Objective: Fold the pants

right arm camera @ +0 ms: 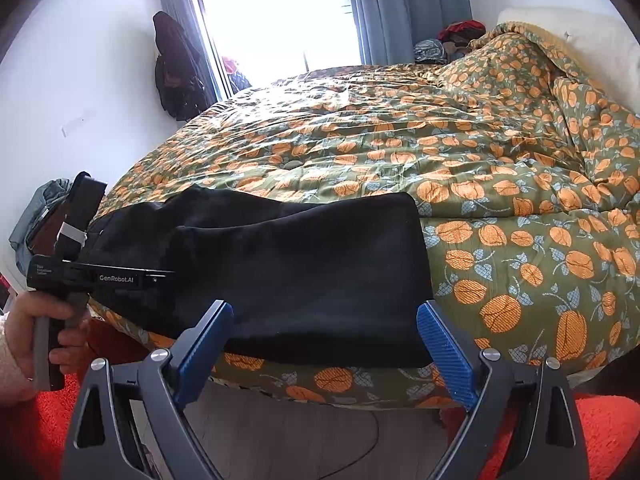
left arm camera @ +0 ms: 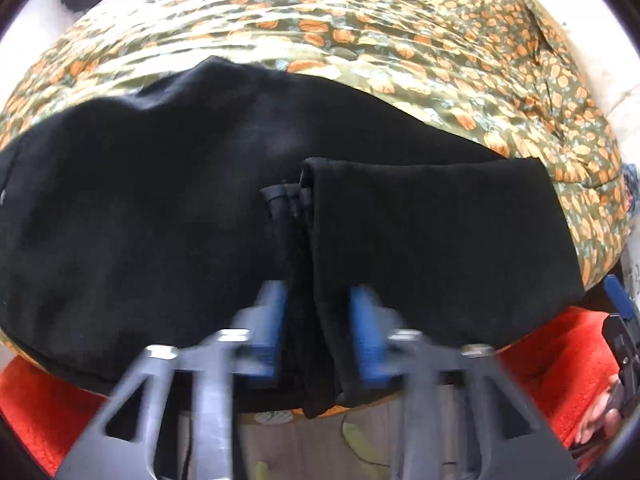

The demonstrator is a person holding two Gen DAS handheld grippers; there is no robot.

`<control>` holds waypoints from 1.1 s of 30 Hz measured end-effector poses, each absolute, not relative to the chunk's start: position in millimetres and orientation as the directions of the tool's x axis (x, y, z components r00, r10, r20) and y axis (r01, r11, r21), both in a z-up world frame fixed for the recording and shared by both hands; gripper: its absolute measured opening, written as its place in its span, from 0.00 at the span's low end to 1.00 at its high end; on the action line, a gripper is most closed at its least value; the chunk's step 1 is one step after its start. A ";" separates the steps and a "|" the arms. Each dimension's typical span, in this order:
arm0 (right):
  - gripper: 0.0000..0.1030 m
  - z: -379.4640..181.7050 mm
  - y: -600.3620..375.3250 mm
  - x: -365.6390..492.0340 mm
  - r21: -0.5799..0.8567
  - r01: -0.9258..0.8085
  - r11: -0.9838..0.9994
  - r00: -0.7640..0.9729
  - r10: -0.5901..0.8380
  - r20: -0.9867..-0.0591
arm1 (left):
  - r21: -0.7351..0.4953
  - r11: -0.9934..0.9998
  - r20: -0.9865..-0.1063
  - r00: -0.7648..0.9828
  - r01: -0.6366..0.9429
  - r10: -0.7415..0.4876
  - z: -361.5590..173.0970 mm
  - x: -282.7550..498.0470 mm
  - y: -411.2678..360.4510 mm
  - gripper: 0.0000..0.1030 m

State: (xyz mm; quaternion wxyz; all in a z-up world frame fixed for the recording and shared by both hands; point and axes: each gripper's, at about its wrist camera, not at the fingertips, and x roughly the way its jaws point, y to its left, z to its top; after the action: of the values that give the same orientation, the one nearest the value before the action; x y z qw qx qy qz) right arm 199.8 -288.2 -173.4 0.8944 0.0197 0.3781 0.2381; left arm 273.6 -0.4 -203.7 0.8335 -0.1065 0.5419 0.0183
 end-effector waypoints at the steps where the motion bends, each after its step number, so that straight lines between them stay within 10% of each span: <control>1: 0.90 -173.9 -289.6 200.4 0.218 -0.407 0.887 0.601 0.440 -0.667 | -0.160 0.978 -0.904 0.419 -0.135 -0.090 -200.3 275.6 -3.1 0.11; 11: 0.90 -154.4 -332.5 230.8 0.382 -0.325 0.865 0.627 0.500 -0.598 | -0.140 0.990 -0.873 0.475 -0.023 -0.112 -177.9 296.2 -3.4 0.09; 17: 0.76 -206.1 -321.3 304.3 0.704 -0.294 0.646 0.249 0.763 -0.596 | -0.135 0.989 -0.874 0.476 -0.051 -0.095 -188.7 291.4 -1.0 0.13; 20: 0.34 -243.8 -325.0 317.2 0.612 -0.213 0.761 0.168 0.646 -0.745 | -0.155 0.986 -0.875 0.472 -0.067 -0.106 -191.8 292.7 2.7 0.15; 26: 0.35 -180.2 -322.1 357.2 0.553 -0.290 0.781 0.320 0.624 -0.713 | -0.154 0.984 -0.880 0.466 -0.088 -0.096 -200.7 291.9 4.3 0.20; 33: 0.31 -230.1 -314.2 384.1 0.446 -0.228 0.865 0.273 0.497 -0.824 | -0.187 0.978 -0.876 0.467 -0.094 -0.122 -203.7 291.0 9.3 0.25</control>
State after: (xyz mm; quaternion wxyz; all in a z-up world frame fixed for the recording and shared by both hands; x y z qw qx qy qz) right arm 384.1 -314.2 -230.1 0.7887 0.1205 0.5573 0.2299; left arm 291.0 9.3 -203.7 0.8500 -0.1049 0.5162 -0.0082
